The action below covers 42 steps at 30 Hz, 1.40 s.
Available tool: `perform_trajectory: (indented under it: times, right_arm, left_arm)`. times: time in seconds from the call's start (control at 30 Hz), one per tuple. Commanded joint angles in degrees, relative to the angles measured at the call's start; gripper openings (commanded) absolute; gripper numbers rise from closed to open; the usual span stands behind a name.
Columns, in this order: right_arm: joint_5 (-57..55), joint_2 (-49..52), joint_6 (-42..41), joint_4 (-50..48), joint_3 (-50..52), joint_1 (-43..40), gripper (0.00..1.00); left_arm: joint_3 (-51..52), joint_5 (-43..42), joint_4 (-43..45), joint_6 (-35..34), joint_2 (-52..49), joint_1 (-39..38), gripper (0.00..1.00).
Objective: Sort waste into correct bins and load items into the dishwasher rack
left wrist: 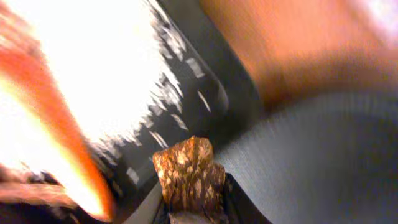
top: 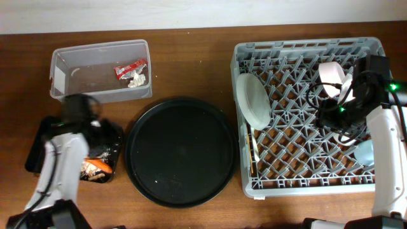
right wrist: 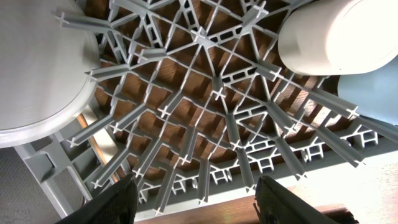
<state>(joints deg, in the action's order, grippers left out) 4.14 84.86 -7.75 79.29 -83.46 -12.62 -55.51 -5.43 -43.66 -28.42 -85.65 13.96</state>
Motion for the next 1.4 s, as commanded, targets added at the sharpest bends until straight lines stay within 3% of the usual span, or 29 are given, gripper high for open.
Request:
perform_trajectory:
  times: [0.0,0.13,0.4,0.43,0.47,0.53,0.77,0.87,0.97,1.17,1.23,1.37]
  right_arm:
    - [0.3,-0.2,-0.3,0.0,-0.7,-0.2,0.64]
    - [0.3,-0.2,-0.3,0.0,-0.7,-0.2,0.64]
    - [0.3,-0.2,-0.3,-0.2,-0.7,-0.2,0.64]
    - [0.3,-0.1,-0.3,-0.3,-0.7,-0.2,0.64]
    - [0.3,-0.1,-0.3,-0.3,-0.7,-0.2,0.67]
    - [0.3,-0.1,-0.3,-0.3,-0.7,-0.2,0.68]
    - [0.3,-0.1,-0.3,-0.4,-0.7,-0.2,0.68]
    - [0.4,-0.1,-0.3,-0.4,-0.7,-0.2,0.72]
    - [4.7,0.0,0.9,-0.5,-0.7,0.0,0.88]
    - [10.3,2.4,7.8,-0.7,-0.7,8.5,0.99]
    - [10.2,3.2,8.0,-2.2,-0.7,12.0,0.99]
    - [9.3,3.3,7.7,-3.5,-0.7,13.5,0.99]
  left_arm:
    - [-1.1,2.3,2.9,2.4,0.4,8.7,0.13]
    - [-1.0,3.0,6.0,2.4,-3.0,14.7,0.13]
    - [-1.0,3.7,8.8,2.4,-11.3,18.8,0.15]
    - [-1.1,3.7,9.0,2.4,-11.3,18.8,0.2]
    - [-1.2,3.7,9.1,2.4,-11.3,18.8,0.37]
    - [-1.3,3.1,9.0,2.4,-11.3,18.8,0.6]
    - [-9.4,0.0,0.6,2.5,-8.9,18.5,0.67]
    - [-11.8,0.1,-3.0,3.3,-5.6,15.5,0.68]
    - [-11.8,0.1,-4.9,6.4,-3.6,8.6,0.68]
    - [-12.1,0.1,-15.8,18.0,-3.6,-10.1,0.86]
    - [-13.0,0.1,-22.1,20.9,-3.6,-12.1,0.96]
    - [-16.4,0.3,-33.4,23.6,-2.5,-9.4,0.97]
